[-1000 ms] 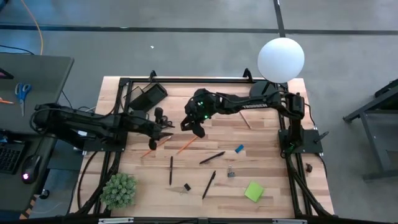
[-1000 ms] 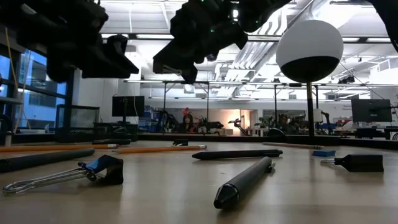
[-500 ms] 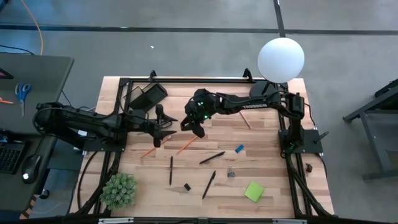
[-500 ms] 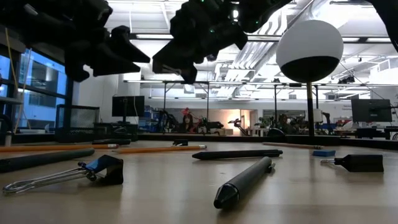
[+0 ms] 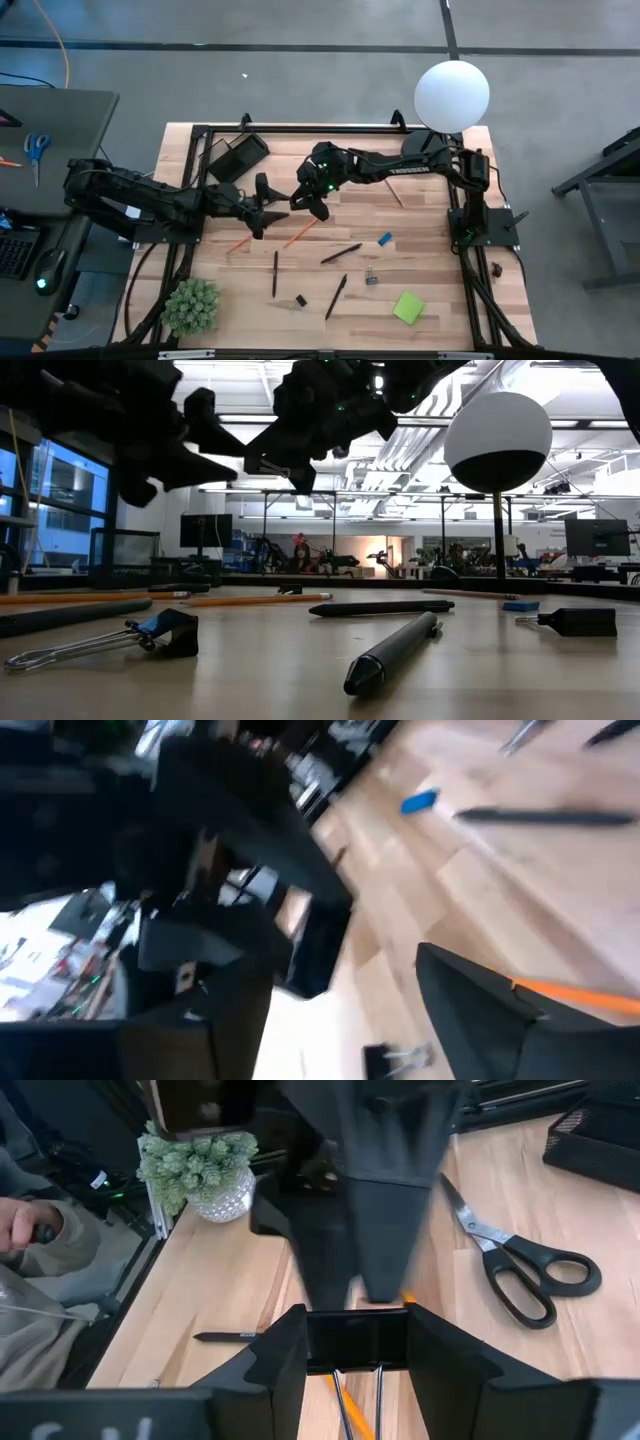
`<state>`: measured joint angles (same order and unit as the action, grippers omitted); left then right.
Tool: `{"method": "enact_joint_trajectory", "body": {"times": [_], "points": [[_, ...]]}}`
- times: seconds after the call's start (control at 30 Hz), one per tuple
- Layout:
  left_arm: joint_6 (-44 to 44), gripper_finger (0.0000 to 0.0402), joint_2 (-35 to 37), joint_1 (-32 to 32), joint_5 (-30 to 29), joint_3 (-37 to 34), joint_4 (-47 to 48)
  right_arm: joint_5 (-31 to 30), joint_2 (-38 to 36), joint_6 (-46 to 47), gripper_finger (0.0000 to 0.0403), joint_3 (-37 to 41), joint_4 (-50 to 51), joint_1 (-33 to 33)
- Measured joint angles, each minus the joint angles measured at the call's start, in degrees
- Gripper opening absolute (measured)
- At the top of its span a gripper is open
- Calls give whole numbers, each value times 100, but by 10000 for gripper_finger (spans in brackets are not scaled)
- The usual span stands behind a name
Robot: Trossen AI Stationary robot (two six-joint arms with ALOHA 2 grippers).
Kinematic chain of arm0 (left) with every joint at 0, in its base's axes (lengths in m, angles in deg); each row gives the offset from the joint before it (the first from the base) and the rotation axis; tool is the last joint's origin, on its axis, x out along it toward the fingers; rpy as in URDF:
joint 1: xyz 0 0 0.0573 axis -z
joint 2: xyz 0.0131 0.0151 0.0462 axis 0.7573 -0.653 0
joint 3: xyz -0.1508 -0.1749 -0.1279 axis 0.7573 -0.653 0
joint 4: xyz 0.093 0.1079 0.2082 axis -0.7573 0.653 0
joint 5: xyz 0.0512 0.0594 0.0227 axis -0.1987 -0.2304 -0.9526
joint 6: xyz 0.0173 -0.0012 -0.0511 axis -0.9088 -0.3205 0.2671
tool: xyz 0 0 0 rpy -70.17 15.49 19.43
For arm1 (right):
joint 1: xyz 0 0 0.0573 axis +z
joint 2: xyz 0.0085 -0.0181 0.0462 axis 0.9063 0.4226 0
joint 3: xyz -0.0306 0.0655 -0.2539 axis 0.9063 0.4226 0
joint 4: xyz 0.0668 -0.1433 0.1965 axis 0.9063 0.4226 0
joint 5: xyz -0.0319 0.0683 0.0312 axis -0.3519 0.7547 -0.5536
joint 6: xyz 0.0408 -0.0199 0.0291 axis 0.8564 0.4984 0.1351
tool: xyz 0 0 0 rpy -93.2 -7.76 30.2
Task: Pick and place office supplies into organizer
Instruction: Put the black binder clip into the black desk organizer
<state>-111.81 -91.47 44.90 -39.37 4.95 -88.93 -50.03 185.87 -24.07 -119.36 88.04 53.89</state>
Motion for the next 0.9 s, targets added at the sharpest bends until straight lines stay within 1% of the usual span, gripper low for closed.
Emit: {"method": "enact_joint_trajectory", "body": {"times": [0.27, 0.37, 0.47, 0.57, 0.83, 0.9], "points": [[-67, 185, -422, -16, -41, 0, -791, 15, 0, -57, 140, 2, -4, 79], [-67, 173, -467, -10, -48, 21, -873, 11, 0, -70, 139, 2, 3, 117], [-76, 156, -500, -10, -208, 35, -857, 13, 0, -68, 140, 2, 13, 110], [-67, 129, -497, -10, -237, 35, -833, -7, 0, -49, 141, 2, 14, 99], [112, 28, -504, -10, 127, 35, -751, -23, 0, -42, 143, 2, 28, 100], [161, 22, -504, -10, 132, 35, -708, -98, 0, -99, 147, 2, 33, 98]]}}
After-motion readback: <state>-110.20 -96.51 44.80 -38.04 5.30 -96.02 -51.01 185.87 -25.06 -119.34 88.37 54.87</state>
